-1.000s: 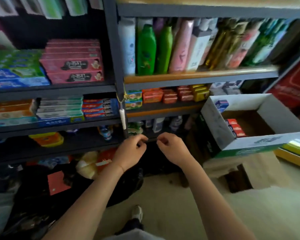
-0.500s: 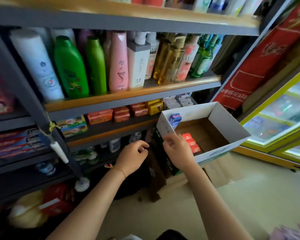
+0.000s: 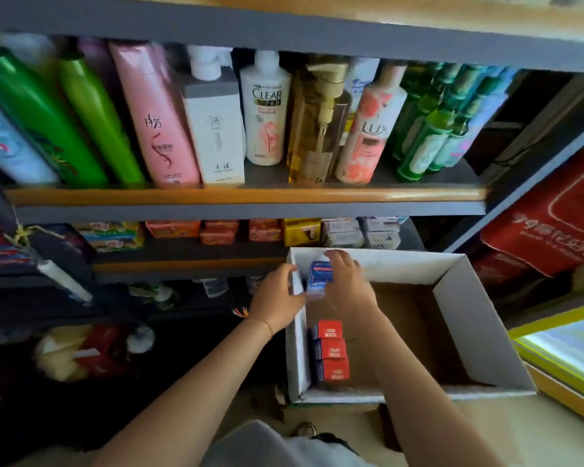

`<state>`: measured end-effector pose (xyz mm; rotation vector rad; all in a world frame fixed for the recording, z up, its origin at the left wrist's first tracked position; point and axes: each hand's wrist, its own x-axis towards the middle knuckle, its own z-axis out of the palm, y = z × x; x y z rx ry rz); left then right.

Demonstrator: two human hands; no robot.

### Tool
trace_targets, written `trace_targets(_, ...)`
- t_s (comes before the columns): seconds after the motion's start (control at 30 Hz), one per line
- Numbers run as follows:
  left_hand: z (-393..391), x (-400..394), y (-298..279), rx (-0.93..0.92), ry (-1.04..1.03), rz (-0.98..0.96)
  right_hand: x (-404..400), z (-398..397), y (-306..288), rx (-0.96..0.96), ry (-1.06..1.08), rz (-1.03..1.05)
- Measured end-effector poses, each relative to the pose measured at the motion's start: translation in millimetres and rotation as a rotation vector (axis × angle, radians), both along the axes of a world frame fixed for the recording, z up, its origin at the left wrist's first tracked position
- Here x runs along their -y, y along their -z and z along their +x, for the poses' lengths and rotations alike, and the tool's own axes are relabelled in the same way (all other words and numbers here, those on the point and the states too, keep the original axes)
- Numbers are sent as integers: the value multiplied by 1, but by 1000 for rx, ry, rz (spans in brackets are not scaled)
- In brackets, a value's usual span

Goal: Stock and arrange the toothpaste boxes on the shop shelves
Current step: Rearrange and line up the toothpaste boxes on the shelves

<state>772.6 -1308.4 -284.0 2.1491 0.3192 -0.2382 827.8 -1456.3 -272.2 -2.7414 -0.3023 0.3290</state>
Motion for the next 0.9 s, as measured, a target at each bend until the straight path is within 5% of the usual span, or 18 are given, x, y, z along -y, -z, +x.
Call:
trace_targets(0.17,4,10,14,4,-122,104,14,17,36,-88,-179,-83)
trace_targets(0.37,4,14,11,16,-119,134,19,28,13,-38,-130,162)
trace_targets(0.6,-10,9,-48,176,-152,-279,-14,10,-112,126,-308,721)
trace_targets(0.77,-48,-24,-86,316,-292,-577,-74,-33,-159,98,-180,1125)
trace_targets(0.9,-107,-76,-105,320,-436,-579,-133,-77,-153,-45,-80,1101)
